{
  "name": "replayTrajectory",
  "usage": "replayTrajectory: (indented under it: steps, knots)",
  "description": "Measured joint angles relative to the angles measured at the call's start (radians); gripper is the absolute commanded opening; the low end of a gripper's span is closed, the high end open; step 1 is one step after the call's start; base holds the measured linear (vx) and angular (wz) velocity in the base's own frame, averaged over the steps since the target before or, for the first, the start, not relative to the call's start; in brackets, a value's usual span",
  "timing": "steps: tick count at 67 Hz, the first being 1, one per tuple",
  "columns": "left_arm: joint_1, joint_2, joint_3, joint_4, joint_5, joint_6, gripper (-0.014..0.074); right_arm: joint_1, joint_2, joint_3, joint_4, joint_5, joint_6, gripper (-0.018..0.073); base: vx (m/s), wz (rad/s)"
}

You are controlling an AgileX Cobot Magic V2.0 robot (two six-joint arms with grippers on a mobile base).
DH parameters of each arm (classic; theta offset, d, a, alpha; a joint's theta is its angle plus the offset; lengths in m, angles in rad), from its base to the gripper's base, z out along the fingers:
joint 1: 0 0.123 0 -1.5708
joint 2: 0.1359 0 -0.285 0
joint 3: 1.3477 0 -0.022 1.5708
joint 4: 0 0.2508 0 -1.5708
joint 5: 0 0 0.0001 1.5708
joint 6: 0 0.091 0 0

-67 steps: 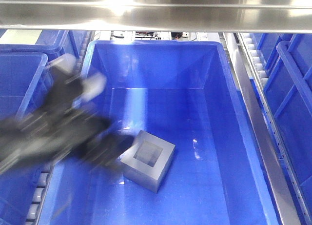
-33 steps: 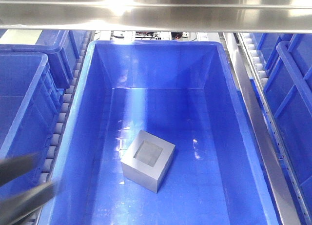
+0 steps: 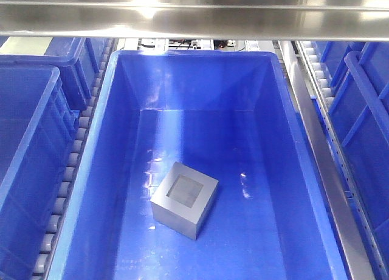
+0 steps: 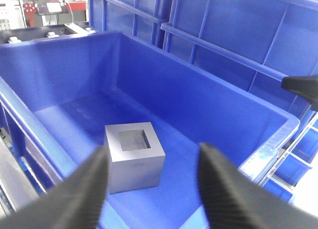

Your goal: Sort gray base to blue bin

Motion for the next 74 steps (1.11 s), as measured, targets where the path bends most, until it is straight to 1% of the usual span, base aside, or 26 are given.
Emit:
replayTrajectory:
  steps: [1, 7, 57, 61, 64, 70, 74]
  knots:
    - [0.000, 0.000, 0.000, 0.000, 0.000, 0.000, 0.0135, 0.000, 0.000, 0.000, 0.000, 0.000, 0.000, -0.0005, 0.00, 0.00]
    - [0.000, 0.000, 0.000, 0.000, 0.000, 0.000, -0.0011, 0.000, 0.000, 0.000, 0.000, 0.000, 0.000, -0.0005, 0.00, 0.00]
    - [0.004, 0.000, 0.010, 0.000, 0.008, 0.000, -0.0008, 0.000, 0.000, 0.000, 0.000, 0.000, 0.000, -0.0005, 0.00, 0.00]
    - [0.031, 0.000, 0.014, 0.000, 0.008, 0.000, -0.0008, 0.000, 0.000, 0.000, 0.000, 0.000, 0.000, -0.0005, 0.00, 0.00]
    - [0.072, 0.000, 0.018, 0.000, 0.006, 0.000, -0.0008, 0.000, 0.000, 0.000, 0.000, 0.000, 0.000, -0.0005, 0.00, 0.00]
    - [0.189, 0.000, 0.035, 0.006, -0.016, 0.000, -0.0008, 0.000, 0.000, 0.000, 0.000, 0.000, 0.000, -0.0005, 0.00, 0.00]
    - [0.264, -0.005, 0.053, 0.020, -0.051, 0.000, -0.0008, 0.000, 0.000, 0.000, 0.000, 0.000, 0.000, -0.0005, 0.00, 0.00]
